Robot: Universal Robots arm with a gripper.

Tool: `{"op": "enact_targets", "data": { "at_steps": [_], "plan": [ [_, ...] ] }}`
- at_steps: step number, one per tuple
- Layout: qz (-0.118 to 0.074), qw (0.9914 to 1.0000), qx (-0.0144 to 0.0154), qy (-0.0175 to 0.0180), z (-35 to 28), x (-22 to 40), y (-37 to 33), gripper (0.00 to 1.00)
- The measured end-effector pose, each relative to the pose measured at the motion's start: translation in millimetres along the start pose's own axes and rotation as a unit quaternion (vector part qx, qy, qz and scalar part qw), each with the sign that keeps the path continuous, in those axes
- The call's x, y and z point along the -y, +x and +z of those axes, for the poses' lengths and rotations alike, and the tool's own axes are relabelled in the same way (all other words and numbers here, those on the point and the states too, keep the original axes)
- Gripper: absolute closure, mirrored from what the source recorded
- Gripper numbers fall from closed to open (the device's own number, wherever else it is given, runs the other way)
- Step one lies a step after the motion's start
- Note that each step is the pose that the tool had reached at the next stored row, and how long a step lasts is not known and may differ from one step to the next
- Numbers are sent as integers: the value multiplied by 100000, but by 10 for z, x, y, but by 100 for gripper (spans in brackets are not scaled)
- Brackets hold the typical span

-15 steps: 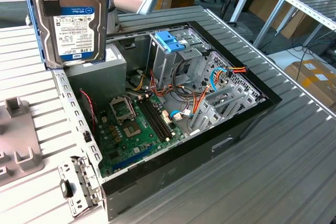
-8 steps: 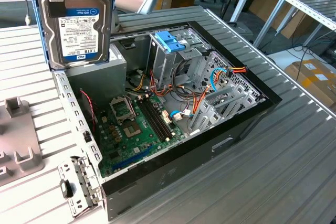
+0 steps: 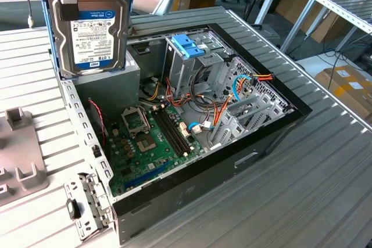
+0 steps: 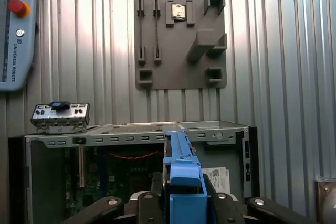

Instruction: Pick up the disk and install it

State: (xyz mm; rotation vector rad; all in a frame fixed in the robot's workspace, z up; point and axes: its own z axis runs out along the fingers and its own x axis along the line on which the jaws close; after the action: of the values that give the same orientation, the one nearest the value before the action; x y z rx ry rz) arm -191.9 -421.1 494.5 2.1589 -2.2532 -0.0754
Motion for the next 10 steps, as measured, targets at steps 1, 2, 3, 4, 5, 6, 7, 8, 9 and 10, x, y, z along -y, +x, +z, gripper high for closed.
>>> {"op": "enact_targets", "data": {
  "at_steps": [1,2,3,4,5,6,7,8,9,10],
  "plan": [
    [-2,100000,0,2,0,7,6,63],
    [1,100000,-2,1,-1,13,10,63],
    [0,100000,-2,0,-1,20,15,63],
    [-1,100000,1,2,-1,26,19,63],
    [3,100000,-1,1,-2,34,26,63],
    [2,100000,0,2,-2,40,30,63],
    [1,100000,0,1,-3,45,34,63],
    [1,100000,-1,0,-3,51,39,63],
    [1,100000,-3,-1,-4,57,44,63],
    [2,100000,-2,1,-4,68,52,63]
  ]
}}
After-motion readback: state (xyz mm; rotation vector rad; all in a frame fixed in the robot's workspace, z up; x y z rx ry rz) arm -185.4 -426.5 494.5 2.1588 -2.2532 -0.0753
